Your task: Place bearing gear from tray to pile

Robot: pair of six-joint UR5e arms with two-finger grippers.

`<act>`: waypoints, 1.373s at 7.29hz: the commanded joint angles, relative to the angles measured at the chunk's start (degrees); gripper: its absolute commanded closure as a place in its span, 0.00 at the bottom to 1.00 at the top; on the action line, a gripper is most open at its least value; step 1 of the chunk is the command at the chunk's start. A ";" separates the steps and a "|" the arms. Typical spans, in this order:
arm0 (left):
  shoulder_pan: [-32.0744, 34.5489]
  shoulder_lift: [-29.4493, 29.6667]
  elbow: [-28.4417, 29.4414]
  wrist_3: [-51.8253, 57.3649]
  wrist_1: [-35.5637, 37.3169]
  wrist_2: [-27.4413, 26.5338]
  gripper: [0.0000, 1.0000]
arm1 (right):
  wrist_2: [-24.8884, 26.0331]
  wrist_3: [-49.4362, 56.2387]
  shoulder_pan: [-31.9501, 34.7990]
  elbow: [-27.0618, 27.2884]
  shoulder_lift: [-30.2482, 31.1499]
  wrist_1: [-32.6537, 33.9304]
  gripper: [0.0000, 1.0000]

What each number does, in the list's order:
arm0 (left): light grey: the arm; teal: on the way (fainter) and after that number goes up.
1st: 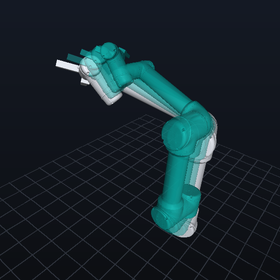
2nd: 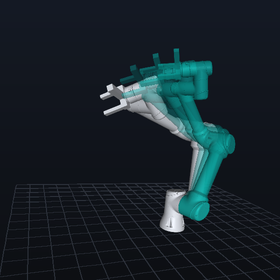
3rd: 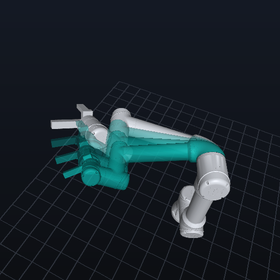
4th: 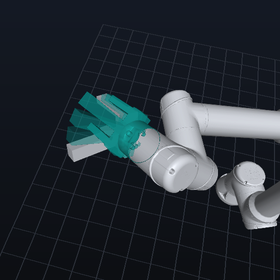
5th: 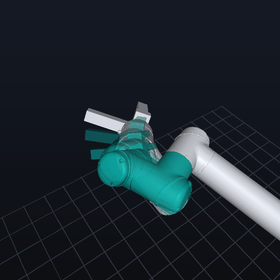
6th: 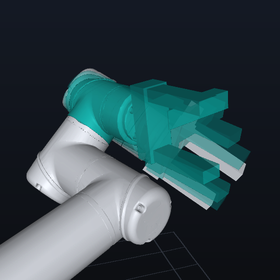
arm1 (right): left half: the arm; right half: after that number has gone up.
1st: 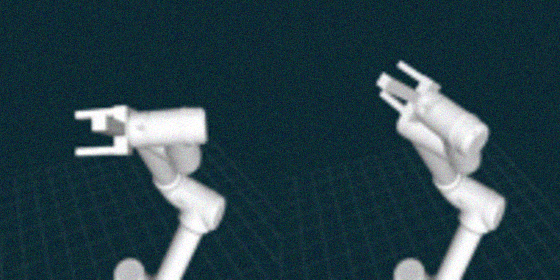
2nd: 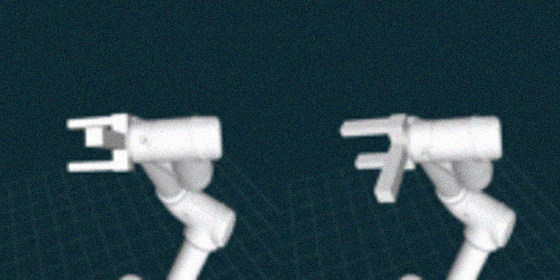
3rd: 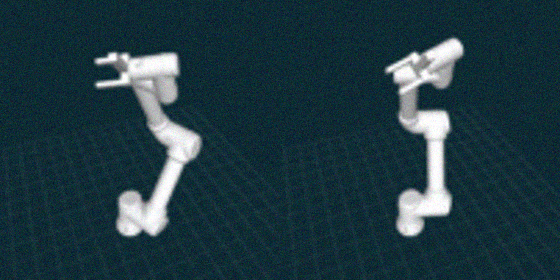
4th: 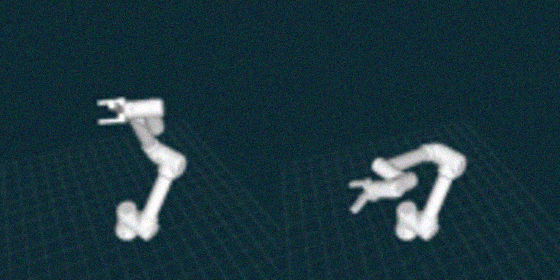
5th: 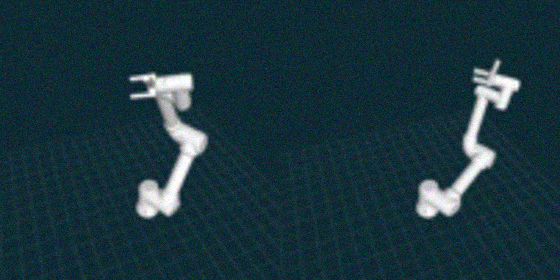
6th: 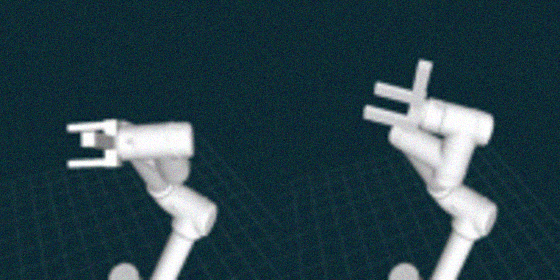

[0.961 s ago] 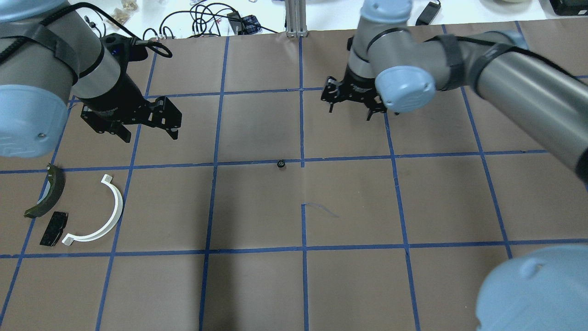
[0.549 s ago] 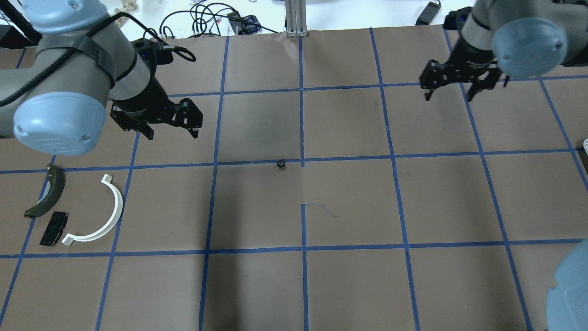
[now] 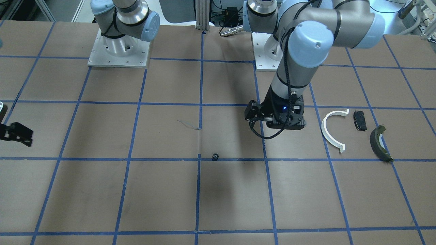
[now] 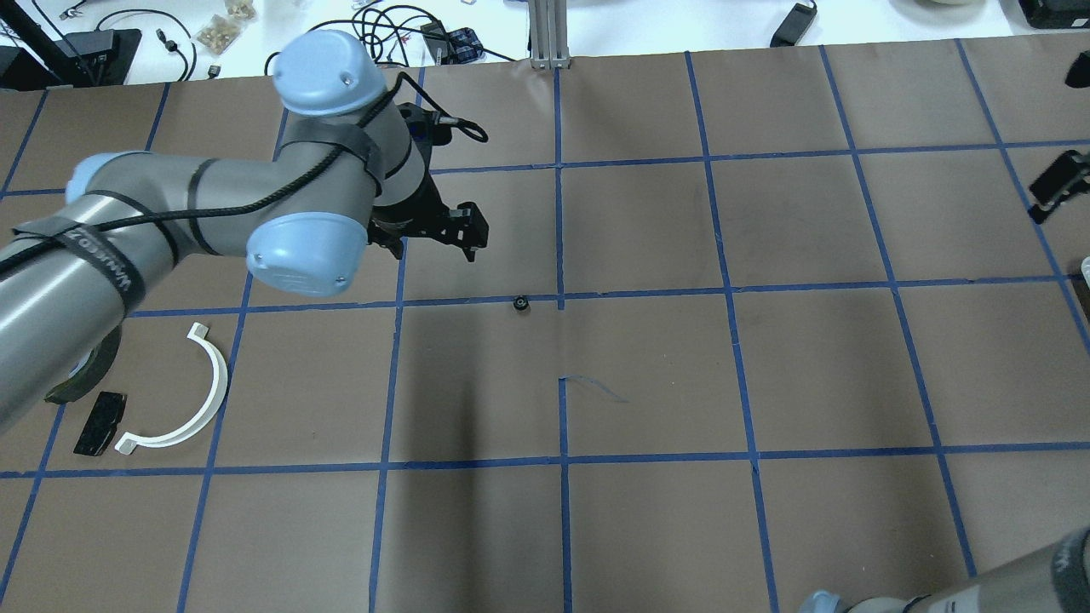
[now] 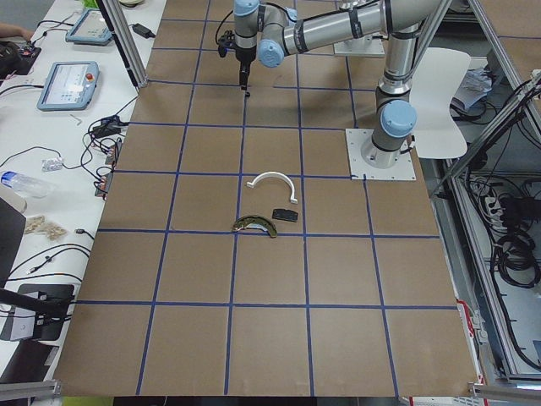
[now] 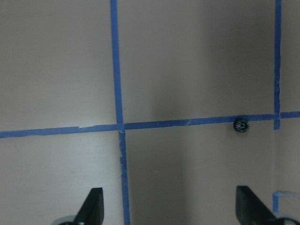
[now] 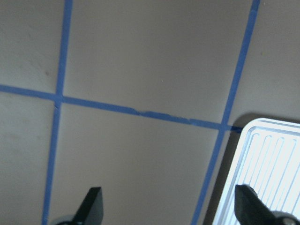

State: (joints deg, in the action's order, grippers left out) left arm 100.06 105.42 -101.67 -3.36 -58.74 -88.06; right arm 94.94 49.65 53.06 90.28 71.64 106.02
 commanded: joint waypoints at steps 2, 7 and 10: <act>3.21 8.81 0.34 -0.16 7.91 -0.09 0.00 | 0.59 41.96 -11.92 0.16 -8.67 6.98 0.00; 6.02 15.07 0.07 -0.69 14.88 -0.01 0.02 | 0.77 56.53 -13.95 0.25 -15.83 14.66 0.12; 6.72 14.99 -0.72 -0.43 14.62 0.00 0.14 | 0.86 52.33 -14.12 1.91 -15.13 14.92 0.18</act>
State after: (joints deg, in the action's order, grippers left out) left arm 106.41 120.47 -102.03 -3.89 -44.01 -88.03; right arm 95.73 104.61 39.06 91.04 56.16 120.64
